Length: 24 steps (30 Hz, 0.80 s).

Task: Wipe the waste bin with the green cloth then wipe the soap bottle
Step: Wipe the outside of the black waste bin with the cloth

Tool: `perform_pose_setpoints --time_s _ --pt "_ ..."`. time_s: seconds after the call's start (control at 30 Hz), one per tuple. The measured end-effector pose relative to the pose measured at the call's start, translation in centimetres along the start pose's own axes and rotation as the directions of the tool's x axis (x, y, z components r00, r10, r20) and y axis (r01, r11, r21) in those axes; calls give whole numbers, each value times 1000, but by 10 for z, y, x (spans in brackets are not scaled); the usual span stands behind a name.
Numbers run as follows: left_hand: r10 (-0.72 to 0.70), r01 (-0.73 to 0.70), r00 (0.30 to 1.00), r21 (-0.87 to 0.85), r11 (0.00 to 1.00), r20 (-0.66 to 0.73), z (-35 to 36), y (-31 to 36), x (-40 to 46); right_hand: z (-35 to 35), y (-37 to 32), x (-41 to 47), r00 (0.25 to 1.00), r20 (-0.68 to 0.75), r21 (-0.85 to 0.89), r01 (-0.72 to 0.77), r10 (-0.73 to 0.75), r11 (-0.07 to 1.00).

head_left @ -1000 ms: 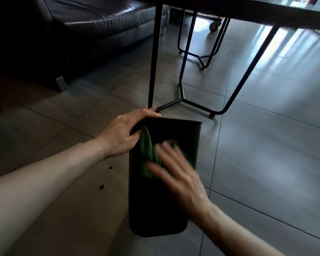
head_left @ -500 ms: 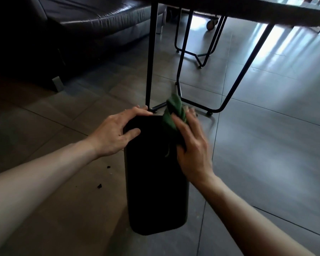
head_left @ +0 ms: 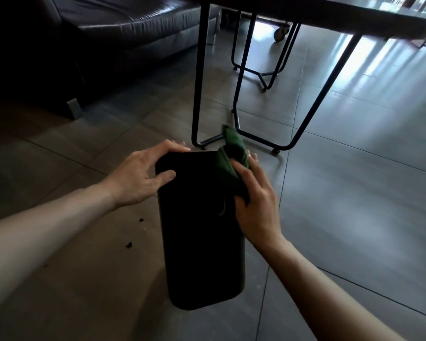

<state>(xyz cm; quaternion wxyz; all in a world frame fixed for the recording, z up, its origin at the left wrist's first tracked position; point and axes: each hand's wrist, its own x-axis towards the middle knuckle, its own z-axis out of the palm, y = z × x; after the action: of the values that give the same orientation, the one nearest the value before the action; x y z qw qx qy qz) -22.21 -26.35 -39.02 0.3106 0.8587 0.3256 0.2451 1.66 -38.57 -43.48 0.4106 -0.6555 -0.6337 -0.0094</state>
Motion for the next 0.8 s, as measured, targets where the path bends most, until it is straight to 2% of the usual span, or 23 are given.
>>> perform_pose_setpoints --time_s 0.07,0.13,0.17,0.23,0.27,0.3,0.33,0.43,0.5,0.57,0.73,0.8 --pt "-3 3 1000 -15 1000 -3 -1 0 -1 5 -2 -14 999 26 -39 45 -44 998" --pt "-12 12 1000 -22 1000 7 -3 -1 -2 9 1 -49 966 129 -89 236 -223 968" --pt "-13 13 1000 -26 1000 17 -3 -1 -2 11 3 -71 916 214 -82 364 -340 928" --pt "5 -4 999 -41 999 35 -2 2 -2 11 5 -110 735 416 -22 596 -535 803" --pt "21 -19 999 -49 999 42 -1 4 -1 8 6 -119 657 478 -1 664 -583 748" --pt "35 -33 998 -55 998 46 1 7 0 5 7 -118 637 492 6 679 -593 734" --pt "43 -41 998 -58 997 45 3 9 2 3 6 -108 677 458 -6 651 -576 759" --pt "45 -42 998 -74 996 32 5 12 4 -3 -1 -55 917 178 -80 376 -358 923" --pt "54 -51 998 -83 995 36 6 14 4 -8 -5 -18 981 43 -87 193 -190 977" --pt "44 -40 998 -84 996 42 4 14 3 -8 -8 -7 988 27 -94 151 -150 984" --pt "-18 21 998 -41 999 61 -4 9 1 0 4 -90 918 221 -78 352 -328 933" --pt "-28 30 998 -43 999 62 -6 8 0 -4 14 -129 939 214 -60 287 -269 956"
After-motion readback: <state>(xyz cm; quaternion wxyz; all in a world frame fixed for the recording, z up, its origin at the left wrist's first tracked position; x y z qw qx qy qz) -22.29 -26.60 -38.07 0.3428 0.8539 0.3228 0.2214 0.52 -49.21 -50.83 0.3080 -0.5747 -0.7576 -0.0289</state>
